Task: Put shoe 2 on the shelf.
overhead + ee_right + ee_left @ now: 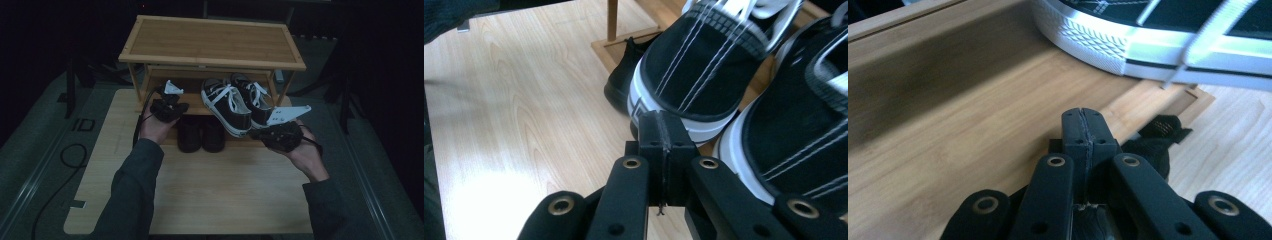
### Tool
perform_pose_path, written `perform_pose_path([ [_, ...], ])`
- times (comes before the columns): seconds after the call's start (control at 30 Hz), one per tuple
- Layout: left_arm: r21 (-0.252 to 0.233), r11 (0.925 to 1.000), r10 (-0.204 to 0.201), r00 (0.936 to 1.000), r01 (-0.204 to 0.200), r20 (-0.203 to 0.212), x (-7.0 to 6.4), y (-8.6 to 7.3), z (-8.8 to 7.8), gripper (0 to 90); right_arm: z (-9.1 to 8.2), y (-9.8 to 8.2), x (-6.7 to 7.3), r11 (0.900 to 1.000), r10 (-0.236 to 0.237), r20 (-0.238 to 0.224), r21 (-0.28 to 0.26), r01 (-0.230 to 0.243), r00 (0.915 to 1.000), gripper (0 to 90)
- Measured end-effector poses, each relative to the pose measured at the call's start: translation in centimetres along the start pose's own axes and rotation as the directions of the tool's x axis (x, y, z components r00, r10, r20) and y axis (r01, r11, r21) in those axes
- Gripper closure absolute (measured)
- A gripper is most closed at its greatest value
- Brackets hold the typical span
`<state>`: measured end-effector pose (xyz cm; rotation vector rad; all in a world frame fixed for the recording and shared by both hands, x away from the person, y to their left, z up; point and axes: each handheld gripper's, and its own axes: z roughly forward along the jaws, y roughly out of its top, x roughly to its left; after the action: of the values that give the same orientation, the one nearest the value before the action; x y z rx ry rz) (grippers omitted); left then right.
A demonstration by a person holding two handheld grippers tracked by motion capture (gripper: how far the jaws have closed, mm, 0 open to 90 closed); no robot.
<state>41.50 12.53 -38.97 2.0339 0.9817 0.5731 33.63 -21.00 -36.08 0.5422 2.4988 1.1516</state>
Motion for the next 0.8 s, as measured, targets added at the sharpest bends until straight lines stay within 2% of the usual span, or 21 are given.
perform_pose_path([
  [0.13,0.02,0.9998,0.007,0.9999,-0.007,-0.015,0.4,0.6,0.5,90.0,0.6,-0.3,0.2,1.0,-0.001,-0.01,0.011,0.001,0.9999,89.5],
  [0.27,0.012,0.9997,-0.019,0.9997,0.019,-0.018,0.9,0.5,1.0,90.0,1.0,-0.2,0.3,1.0,-0.004,-0.015,0.016,0.004,0.9999,89.4],
  [0.43,0.013,0.9995,-0.027,0.9995,0.028,-0.016,1.2,0.4,1.4,90.0,1.2,-0.1,0.3,1.0,-0.006,-0.017,0.016,0.006,0.9998,89.6],
  [0.67,0.012,0.9999,0.006,0.9989,-0.006,-0.046,0.8,0.5,1.4,90.0,1.8,0.1,0.6,1.0,-0.015,-0.03,0.015,0.016,0.9994,89.8],
  [0.8,0.014,0.9999,0.01,0.9986,-0.009,-0.052,0.7,0.5,1.4,90.0,2.4,0.5,1.0,1.0,-0.027,-0.045,0.013,0.028,0.9986,89.9],
])
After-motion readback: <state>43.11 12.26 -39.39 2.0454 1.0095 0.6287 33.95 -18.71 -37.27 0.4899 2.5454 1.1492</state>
